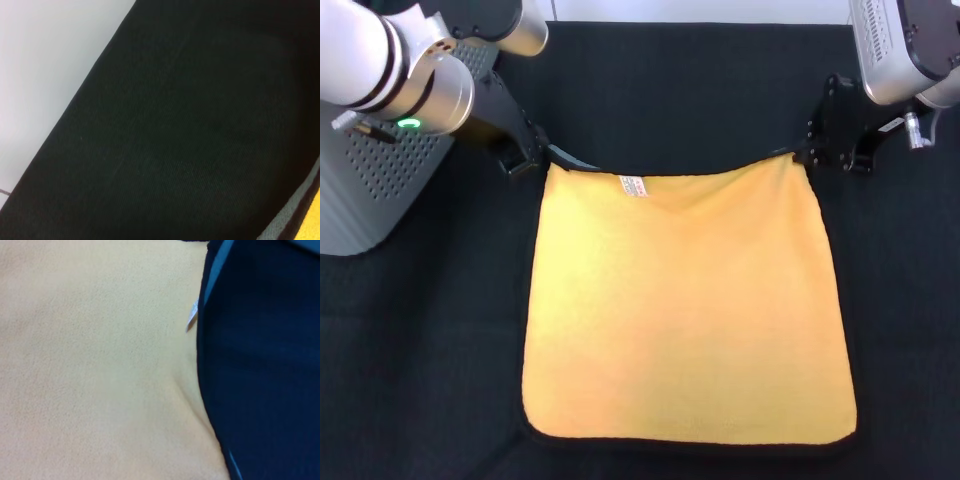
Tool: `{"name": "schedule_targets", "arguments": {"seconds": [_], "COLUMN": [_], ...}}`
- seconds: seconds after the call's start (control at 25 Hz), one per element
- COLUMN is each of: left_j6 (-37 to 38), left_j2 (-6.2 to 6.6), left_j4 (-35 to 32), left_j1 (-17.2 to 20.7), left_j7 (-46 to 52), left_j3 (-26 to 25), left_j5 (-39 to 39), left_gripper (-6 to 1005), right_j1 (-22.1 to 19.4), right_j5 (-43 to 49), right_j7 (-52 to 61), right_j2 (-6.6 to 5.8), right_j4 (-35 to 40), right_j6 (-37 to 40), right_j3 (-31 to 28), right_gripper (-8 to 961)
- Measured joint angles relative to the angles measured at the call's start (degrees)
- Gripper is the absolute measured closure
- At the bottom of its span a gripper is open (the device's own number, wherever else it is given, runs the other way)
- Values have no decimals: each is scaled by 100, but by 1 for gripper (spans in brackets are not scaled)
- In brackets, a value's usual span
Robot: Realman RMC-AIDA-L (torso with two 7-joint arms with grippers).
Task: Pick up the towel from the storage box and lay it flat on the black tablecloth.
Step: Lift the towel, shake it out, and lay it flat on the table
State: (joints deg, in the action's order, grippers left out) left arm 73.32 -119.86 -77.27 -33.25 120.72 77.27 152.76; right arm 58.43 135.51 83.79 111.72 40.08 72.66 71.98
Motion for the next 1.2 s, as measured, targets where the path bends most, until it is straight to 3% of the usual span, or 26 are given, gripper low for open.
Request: {"name": "schedule_targets", "arguments": {"seconds": [0.64,1.2], "left_j6": [-134,-288], "left_j2": [-2,-2], "left_j4": [367,424], "left_j1": [-276,-288], "left_j7": [-5,13], "left_j3": [-11,-5], "left_j5": [78,207], "left_gripper": [974,974], "right_j1": [11,54], "right_j5": [11,11], "right_j7": [-92,-220], "right_j2": [-25,-19], "right_j4": [-77,-234], "right_j6": [-248,-512], "right_j3": [-1,-27], "right_gripper": [946,946]}}
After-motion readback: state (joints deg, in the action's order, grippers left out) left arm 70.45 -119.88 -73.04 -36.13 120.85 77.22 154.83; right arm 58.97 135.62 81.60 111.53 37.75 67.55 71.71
